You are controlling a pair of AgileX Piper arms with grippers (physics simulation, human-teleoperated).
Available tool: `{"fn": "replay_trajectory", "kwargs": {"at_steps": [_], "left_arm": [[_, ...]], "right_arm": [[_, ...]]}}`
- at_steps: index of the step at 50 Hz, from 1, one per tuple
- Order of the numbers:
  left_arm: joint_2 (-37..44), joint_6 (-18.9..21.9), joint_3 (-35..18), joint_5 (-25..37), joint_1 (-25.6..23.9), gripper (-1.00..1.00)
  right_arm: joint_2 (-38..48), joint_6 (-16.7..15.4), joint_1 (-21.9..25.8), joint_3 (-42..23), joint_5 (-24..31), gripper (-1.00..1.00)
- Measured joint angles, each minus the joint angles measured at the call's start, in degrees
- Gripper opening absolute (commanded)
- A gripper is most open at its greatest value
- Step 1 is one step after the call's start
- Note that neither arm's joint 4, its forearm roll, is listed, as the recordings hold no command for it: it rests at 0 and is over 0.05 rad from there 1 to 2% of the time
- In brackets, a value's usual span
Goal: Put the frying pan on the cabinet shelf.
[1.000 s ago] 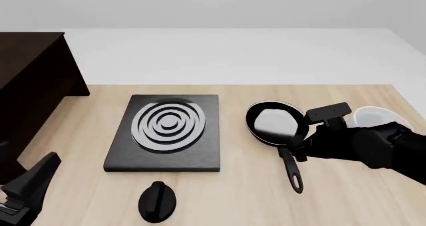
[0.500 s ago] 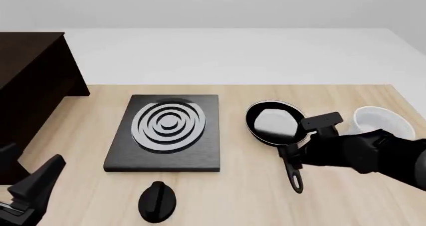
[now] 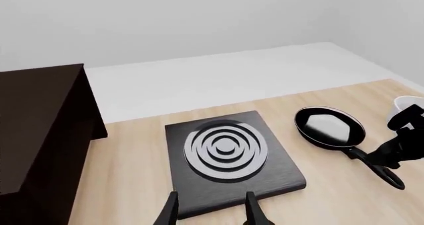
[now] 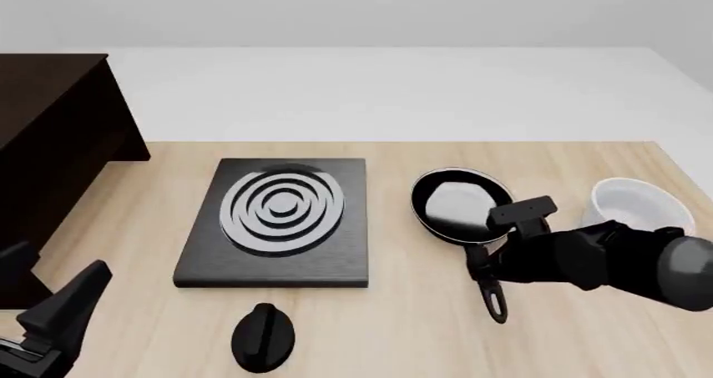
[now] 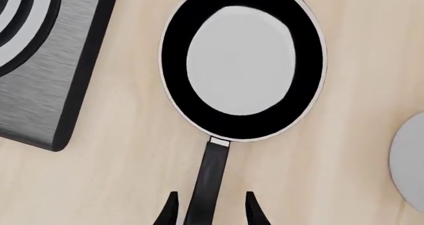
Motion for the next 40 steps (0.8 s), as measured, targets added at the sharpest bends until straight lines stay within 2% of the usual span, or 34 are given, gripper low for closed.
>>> {"fn": "replay_trajectory", "kwargs": {"at_steps": [40], "left_arm": [[0.6,0.2,0.6,-0.9,0.7,1.0]], "right_arm": [[6.2,2.4,1.1,3.7,-6.7,1.0]]}}
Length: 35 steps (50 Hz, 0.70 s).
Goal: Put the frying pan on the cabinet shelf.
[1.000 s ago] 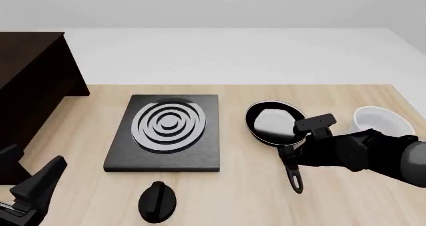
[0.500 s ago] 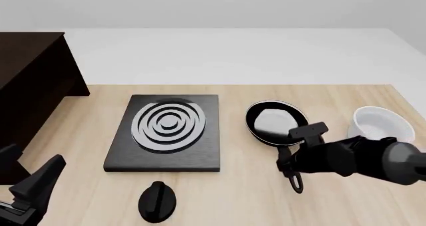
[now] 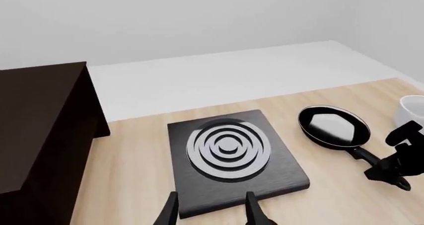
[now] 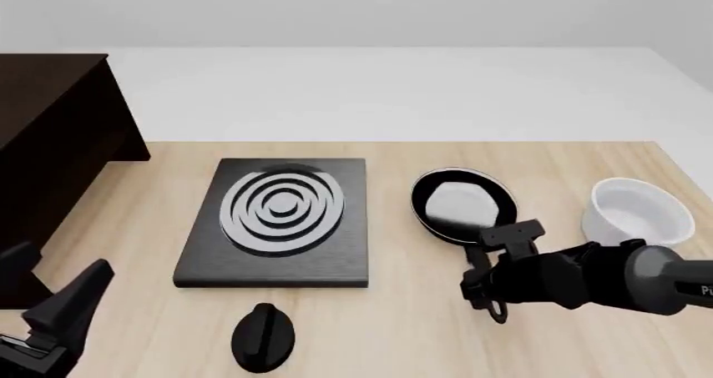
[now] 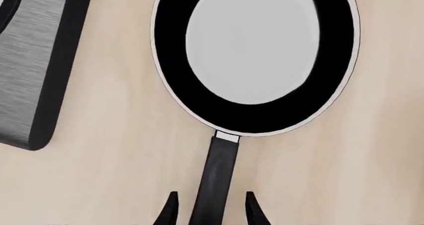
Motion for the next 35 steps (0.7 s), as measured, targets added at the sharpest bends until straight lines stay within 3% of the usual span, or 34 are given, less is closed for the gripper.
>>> {"fn": "replay_trajectory", "kwargs": {"at_steps": [15,16,24,35], "left_arm": [[0.2,0.0,0.3,-0.2,-0.1,1.0],[0.2,0.1,0.3,-0.2,-0.1,1.0],[0.2,0.1,0.2,-0.1,-0.2,1.0],[0.4,0.1,0.3,-0.1,-0.4,1.0]], "right_arm": [[-1.7,0.6,0.5,2.4,-0.2,1.0],[-1.8,0.7,0.5,2.5,-0.2,-1.0],[-3.4,0.3,-0.2,2.7,0.6,-1.0],[-6.7,-3.2,-2.9,2.1,1.6,-1.0]]}}
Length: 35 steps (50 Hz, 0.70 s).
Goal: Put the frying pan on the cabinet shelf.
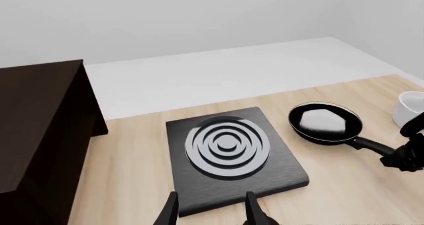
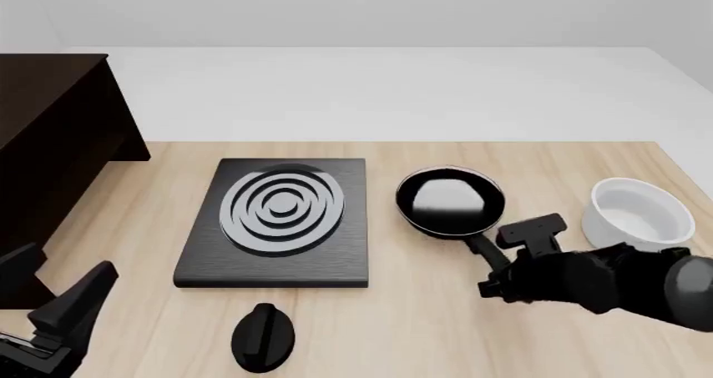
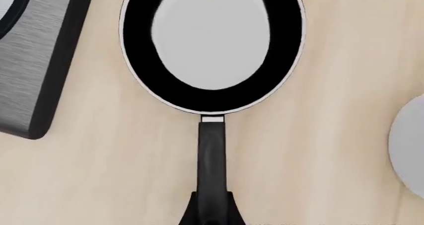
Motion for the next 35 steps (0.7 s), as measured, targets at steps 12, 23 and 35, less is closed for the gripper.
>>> {"fn": "replay_trajectory", "kwargs": {"at_steps": [12,23,35], "left_arm": [[0.2,-0.1,0.0,0.0,-0.3,1.0],[0.3,-0.2,-0.1,0.1,-0.5,1.0],[0.8,-1.8,-0.2,0.1,-1.1,1.0]], "right_arm": [[-6.1,-3.2,-2.9,-1.0,1.9,-1.0],[-10.7,-5.6,-4.0,-2.9,4.1,-1.0],[-14.6,-7.8,-4.0,-5.4,5.7,-1.0]]}}
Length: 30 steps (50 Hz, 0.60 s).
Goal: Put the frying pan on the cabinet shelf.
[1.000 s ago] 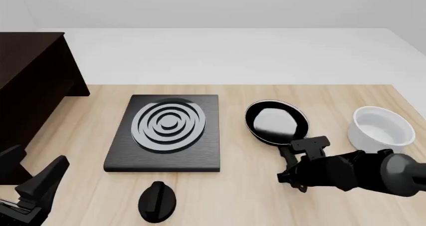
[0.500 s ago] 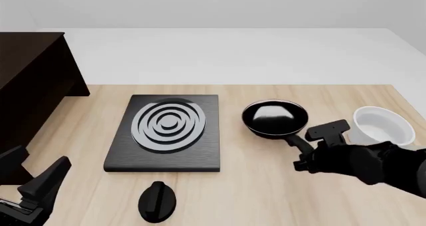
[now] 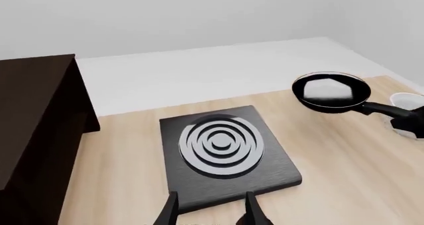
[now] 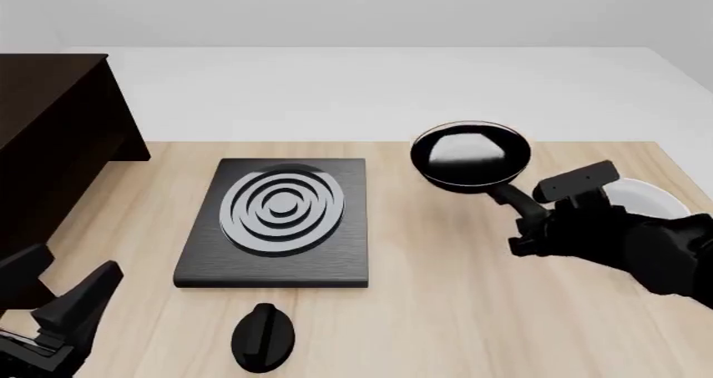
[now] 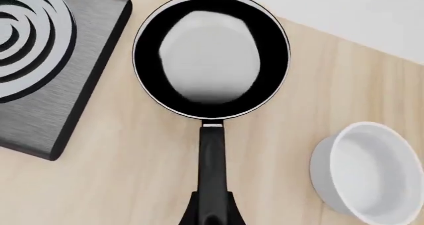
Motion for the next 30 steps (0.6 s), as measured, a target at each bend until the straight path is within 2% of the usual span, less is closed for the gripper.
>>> {"fn": "replay_trajectory", "kwargs": {"at_steps": [13,24,30], "left_arm": [[4.3,-4.7,-1.8,-1.5,0.1,1.0],[11.3,-11.1,-5.1,-4.6,-0.6,1.0],[15.9,-16.0,-7.6,-6.3,-1.0,1.0]], "right_arm": [[-3.3,-1.5,2.9,-5.9,3.2,-1.0],[-4.5,-3.1,6.0,-12.1,5.2,-1.0],[-4.6,-3.7,8.2,-15.3,5.9,-1.0]]}}
